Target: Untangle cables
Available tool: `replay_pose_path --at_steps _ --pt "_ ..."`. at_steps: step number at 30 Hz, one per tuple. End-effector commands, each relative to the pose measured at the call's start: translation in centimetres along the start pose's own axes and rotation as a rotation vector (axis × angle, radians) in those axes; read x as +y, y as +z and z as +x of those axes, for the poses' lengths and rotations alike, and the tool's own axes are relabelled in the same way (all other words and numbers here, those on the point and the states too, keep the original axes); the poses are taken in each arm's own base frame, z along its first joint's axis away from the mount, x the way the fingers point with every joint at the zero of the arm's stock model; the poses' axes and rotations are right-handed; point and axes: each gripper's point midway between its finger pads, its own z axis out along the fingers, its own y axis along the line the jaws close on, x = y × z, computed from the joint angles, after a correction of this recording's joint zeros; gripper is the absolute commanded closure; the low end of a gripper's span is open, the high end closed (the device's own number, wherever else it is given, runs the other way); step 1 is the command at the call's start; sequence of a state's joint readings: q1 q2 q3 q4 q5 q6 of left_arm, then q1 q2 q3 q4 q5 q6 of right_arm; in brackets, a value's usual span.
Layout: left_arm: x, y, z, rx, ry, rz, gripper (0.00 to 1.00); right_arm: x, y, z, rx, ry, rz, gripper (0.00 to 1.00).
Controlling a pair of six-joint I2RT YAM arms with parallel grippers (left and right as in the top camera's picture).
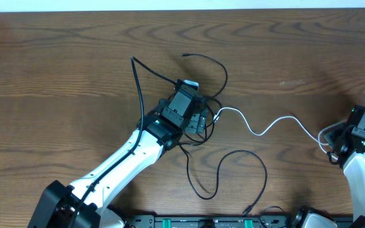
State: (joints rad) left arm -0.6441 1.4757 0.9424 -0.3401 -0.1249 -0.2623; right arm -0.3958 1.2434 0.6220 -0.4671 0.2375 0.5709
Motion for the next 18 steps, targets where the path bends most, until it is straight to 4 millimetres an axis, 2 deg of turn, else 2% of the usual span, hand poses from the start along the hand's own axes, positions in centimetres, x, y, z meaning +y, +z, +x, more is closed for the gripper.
replay_pose_path --at_steps 1,2,8,12,18 --pt "-0.1 0.1 -0.2 0.004 -0.009 0.006 0.09 0.6 0.1 0.7 0.032 -0.01 -0.034 0.17" --pt "-0.1 0.1 -0.2 0.003 -0.009 0.006 0.09 0.8 0.1 0.9 0.039 -0.01 -0.044 0.01" --pt "-0.1 0.1 -0.2 0.004 -0.009 0.006 0.09 2.5 -0.1 1.8 0.093 -0.037 -0.143 0.01" --pt "-0.1 0.1 -0.2 0.005 -0.008 0.006 0.09 5.9 -1.0 2.3 0.13 -0.115 -0.339 0.01" --pt "-0.1 0.3 0.0 0.012 -0.007 0.003 0.09 10.6 -3.3 1.8 0.115 -0.198 -0.625 0.01"
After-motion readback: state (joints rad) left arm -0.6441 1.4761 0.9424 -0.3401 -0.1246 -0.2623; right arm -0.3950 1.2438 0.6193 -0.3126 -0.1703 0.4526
